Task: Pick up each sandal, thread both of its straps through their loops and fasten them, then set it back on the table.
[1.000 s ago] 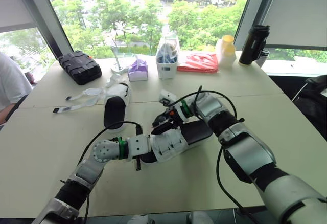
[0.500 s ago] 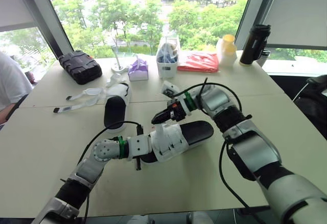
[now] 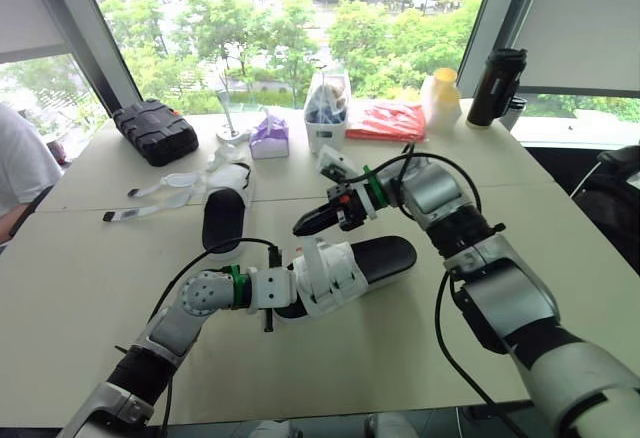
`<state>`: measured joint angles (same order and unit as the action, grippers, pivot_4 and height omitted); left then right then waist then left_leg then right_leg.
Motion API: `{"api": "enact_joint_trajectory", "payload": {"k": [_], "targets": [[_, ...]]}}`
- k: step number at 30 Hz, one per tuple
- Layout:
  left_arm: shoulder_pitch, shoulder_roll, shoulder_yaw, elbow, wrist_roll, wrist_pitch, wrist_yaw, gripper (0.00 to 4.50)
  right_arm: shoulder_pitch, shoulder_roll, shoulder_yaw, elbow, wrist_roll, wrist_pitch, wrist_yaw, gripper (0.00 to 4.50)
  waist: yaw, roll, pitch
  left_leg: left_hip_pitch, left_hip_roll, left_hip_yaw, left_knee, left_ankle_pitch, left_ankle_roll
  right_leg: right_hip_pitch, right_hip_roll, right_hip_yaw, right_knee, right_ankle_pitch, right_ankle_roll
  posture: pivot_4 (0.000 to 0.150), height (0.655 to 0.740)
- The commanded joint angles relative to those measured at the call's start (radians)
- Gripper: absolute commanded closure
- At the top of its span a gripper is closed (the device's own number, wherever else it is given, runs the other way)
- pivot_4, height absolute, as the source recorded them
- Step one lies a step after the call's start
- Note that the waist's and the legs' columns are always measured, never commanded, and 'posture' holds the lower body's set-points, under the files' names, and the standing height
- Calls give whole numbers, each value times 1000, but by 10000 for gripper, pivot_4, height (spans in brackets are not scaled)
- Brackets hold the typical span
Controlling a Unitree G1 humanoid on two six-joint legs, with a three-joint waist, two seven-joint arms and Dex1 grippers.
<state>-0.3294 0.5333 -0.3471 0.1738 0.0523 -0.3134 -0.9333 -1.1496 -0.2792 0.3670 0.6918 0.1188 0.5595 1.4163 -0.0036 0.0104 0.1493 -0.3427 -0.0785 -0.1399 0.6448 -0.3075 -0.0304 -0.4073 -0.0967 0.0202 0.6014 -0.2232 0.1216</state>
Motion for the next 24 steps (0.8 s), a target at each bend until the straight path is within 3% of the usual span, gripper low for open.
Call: {"api": "enact_joint_trajectory", "payload": {"k": [1, 5, 14, 17, 23, 24], "targets": [[88, 22, -140, 121, 115, 61, -78, 45000, -54, 49, 0, 145, -55, -132, -57, 44839, -3, 0, 0, 1, 0, 0, 0, 0, 0, 0, 0, 0, 0, 0, 0, 1500, 7400], [98, 25, -136, 108, 112, 71, -72, 45000, -58, 88, 13, 280, -113, -234, -94, 44839, -8, 1, -1, 2, 0, 0, 0, 0, 0, 2, 0, 0, 0, 0, 0, 1500, 7400], [111, 28, -129, 77, 105, 91, -65, 45000, -16, 105, 70, 392, -257, -449, -186, 44839, -15, 7, -15, 5, 0, 0, -2, 0, 0, 3, 0, 0, 1, 0, 0, 1500, 7400], [112, 28, -130, 74, 107, 93, -65, 45000, -7, 106, 89, 409, -292, -503, -208, 34833, -16, 7, -18, 6, 0, 0, -2, 0, 0, 4, 1, 0, 1, 0, 0, 1500, 7400], [117, 29, -132, 68, 109, 92, -68, 45000, -6, 114, 75, 439, -328, -578, -291, 4050, -14, 8, -23, 6, 0, 0, -5, 0, 1, 2, 1, 1, 1, -2, 0, 1500, 7400], [117, 30, -131, 70, 109, 90, -69, 45000, -11, 115, 62, 443, -326, -594, -320, 589, -14, 8, -25, 6, 0, 0, -6, 0, 1, 2, 1, 2, 0, -2, 0, 1500, 7400]]}}
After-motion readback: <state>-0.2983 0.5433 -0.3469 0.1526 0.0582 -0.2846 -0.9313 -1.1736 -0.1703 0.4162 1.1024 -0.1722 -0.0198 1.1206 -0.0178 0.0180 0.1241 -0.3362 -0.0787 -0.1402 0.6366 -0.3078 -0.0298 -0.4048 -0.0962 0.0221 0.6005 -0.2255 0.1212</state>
